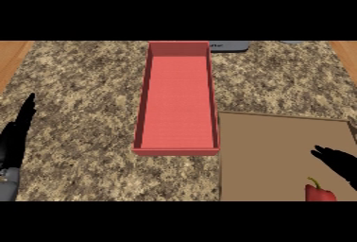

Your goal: Pick the bell pepper from the tray and place it in the cardboard box

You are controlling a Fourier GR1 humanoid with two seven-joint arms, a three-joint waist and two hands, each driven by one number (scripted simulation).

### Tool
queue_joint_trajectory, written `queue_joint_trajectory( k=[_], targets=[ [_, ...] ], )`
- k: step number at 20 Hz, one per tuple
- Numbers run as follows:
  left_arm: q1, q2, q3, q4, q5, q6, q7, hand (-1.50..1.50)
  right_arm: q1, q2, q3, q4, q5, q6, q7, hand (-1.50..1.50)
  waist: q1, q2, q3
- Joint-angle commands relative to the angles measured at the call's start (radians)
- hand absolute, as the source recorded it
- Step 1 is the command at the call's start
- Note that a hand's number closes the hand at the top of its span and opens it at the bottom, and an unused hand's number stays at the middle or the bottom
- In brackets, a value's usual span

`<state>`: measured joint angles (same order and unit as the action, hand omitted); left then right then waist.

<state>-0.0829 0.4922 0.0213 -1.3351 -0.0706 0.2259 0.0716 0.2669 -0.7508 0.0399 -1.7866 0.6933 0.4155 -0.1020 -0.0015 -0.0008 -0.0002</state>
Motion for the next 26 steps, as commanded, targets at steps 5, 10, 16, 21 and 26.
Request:
queue_joint_trajectory(
  k=[5, 10, 16, 21, 26],
  targets=[
    [-0.013, -0.048, 0.015, -0.006, -0.045, -0.029, 0.010, 0.00, -0.032, 0.075, -0.010, -0.096, -0.002, 0.128, 0.001, -1.50, -0.001, 0.000, 0.000],
    [-0.052, -0.026, 0.071, 0.054, -0.047, -0.078, -0.014, 0.00, 0.046, 0.139, 0.010, -0.201, 0.051, 0.132, 0.018, -1.50, -0.006, 0.000, 0.000],
    [0.047, -0.073, 0.044, -0.086, -0.075, -0.059, 0.035, 0.00, 0.010, 0.182, 0.076, -0.117, 0.197, 0.137, 0.100, -1.50, 0.004, 0.000, 0.000],
    [-0.004, -0.087, 0.080, 0.016, -0.091, -0.075, -0.021, 0.00, 0.015, 0.245, 0.116, -0.081, 0.273, 0.129, 0.132, -1.50, -0.001, 0.001, 0.000],
    [0.017, -0.067, 0.093, -0.066, -0.086, -0.100, 0.039, 0.00, 0.007, 0.253, 0.101, -0.015, 0.371, -0.084, 0.049, 1.50, 0.003, -0.001, 0.001]
  ],
)
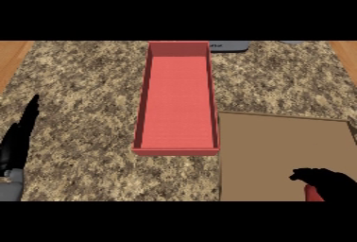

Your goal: Pick the bell pepper from the tray and place it in the cardboard box

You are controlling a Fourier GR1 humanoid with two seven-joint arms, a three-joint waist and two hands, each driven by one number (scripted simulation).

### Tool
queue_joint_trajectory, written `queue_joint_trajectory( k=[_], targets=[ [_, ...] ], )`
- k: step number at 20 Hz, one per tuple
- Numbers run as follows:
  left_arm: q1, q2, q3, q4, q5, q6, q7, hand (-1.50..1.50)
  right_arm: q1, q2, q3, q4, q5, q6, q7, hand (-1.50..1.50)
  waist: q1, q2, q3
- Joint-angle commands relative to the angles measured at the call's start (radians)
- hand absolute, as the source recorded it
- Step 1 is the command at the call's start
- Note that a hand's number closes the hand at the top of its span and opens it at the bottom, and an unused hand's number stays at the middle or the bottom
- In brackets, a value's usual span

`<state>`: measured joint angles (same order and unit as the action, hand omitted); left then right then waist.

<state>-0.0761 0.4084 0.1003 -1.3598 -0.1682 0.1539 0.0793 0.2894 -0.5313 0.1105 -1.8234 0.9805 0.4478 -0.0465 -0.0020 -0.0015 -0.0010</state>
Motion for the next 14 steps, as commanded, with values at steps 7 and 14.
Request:
queue_joint_trajectory(
  k=[7, 14],
  targets=[
    [-0.041, -0.035, 0.007, 0.041, -0.044, 0.008, -0.012, 0.00, -0.080, 0.074, 0.015, 0.060, 0.165, -0.229, -0.026, 1.50, -0.002, 0.001, 0.001],
    [-0.058, -0.047, -0.019, 0.012, -0.047, -0.007, -0.008, 0.00, -0.422, 0.007, -0.046, 0.226, 0.040, -0.215, -0.245, 1.50, 0.063, 0.019, 0.004]
  ],
)
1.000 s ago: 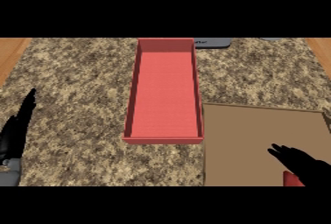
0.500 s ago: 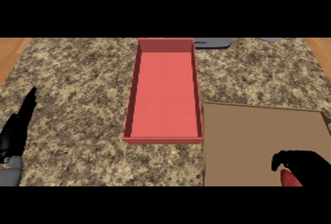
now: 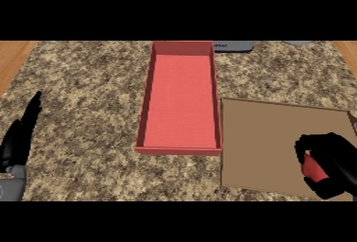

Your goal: Pick the bell pepper from the tray and place it in the cardboard box

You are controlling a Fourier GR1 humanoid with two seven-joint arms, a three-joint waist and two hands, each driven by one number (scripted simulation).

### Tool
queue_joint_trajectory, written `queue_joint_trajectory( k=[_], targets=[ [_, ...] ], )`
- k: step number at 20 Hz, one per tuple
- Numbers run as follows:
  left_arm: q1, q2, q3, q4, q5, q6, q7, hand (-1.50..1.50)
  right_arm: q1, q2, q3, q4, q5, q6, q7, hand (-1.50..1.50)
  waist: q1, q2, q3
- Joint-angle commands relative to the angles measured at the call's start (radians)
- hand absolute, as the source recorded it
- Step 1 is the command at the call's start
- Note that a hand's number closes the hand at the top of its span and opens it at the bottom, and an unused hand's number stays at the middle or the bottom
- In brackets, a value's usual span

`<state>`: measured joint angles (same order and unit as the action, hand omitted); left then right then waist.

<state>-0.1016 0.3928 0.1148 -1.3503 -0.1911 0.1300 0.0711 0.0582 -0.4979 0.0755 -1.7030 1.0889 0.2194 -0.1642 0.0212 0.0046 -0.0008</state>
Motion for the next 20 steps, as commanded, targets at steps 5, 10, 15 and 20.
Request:
queue_joint_trajectory(
  k=[5, 10, 15, 20],
  targets=[
    [-0.072, -0.025, -0.058, 0.002, -0.010, -0.034, -0.015, 0.00, -0.423, -0.051, -0.043, 0.267, -0.180, 0.048, -0.319, 1.50, 0.128, 0.040, 0.007],
    [-0.086, -0.026, -0.050, 0.013, -0.013, -0.026, -0.010, 0.00, -0.641, -0.054, -0.149, 0.467, -0.302, 0.004, -0.511, 1.50, 0.100, 0.030, 0.006],
    [-0.112, -0.006, -0.020, 0.043, -0.007, -0.028, 0.016, 0.00, -0.827, -0.020, -0.150, 0.680, -0.358, -0.002, -0.705, 1.50, 0.079, 0.025, 0.004],
    [-0.074, -0.014, -0.019, 0.028, -0.014, -0.018, 0.008, 0.00, -1.016, 0.058, -0.107, 0.883, -0.357, 0.051, -0.755, 1.50, 0.051, 0.013, 0.001]
  ],
)
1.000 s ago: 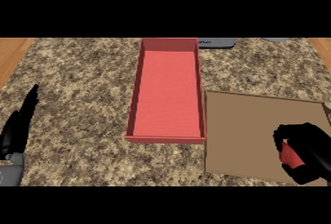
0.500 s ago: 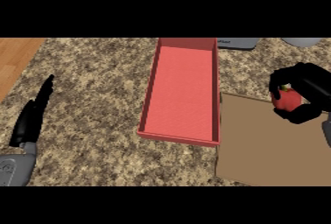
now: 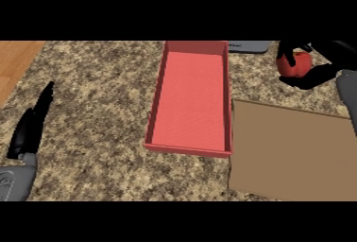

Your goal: Pick the bell pepper from the tray and place it in the cardboard box

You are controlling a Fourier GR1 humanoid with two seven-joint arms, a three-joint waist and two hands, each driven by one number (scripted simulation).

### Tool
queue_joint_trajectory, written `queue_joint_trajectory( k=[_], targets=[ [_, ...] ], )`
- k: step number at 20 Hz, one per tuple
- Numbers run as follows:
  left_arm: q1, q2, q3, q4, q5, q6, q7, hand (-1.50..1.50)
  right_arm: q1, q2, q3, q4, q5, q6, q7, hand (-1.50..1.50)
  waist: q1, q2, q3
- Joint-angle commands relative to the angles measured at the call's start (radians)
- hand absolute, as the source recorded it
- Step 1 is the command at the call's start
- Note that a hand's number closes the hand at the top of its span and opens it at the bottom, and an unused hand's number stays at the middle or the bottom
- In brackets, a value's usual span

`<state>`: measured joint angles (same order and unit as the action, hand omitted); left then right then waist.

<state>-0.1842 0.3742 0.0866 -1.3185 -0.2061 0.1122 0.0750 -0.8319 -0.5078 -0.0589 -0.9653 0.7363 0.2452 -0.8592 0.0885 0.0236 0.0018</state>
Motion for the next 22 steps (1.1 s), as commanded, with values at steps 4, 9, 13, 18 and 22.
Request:
queue_joint_trajectory(
  k=[4, 9, 13, 18, 22],
  targets=[
    [0.026, 0.021, 0.037, 0.009, -0.001, 0.009, -0.021, 0.00, -0.245, 0.149, 0.024, 0.238, -0.051, 0.100, -0.005, 1.50, -0.032, -0.011, -0.002],
    [0.076, 0.024, 0.050, 0.001, 0.007, -0.007, -0.036, 0.00, -0.367, 0.267, 0.027, 0.296, -0.075, 0.136, 0.151, 1.50, -0.056, -0.019, -0.003],
    [0.051, 0.007, 0.042, 0.002, 0.011, -0.014, -0.022, 0.00, -0.463, 0.340, -0.006, 0.431, -0.089, 0.110, 0.216, 1.50, -0.046, -0.013, -0.003],
    [0.086, 0.004, 0.046, -0.006, 0.000, -0.013, -0.026, 0.00, -0.498, 0.437, 0.000, 0.466, -0.093, 0.122, 0.299, 1.50, -0.062, -0.020, -0.002],
    [0.061, -0.044, 0.007, -0.047, -0.033, 0.027, 0.007, 0.00, -0.542, 0.503, -0.006, 0.593, -0.070, 0.003, 0.303, 1.50, -0.039, -0.010, -0.002]
  ],
)
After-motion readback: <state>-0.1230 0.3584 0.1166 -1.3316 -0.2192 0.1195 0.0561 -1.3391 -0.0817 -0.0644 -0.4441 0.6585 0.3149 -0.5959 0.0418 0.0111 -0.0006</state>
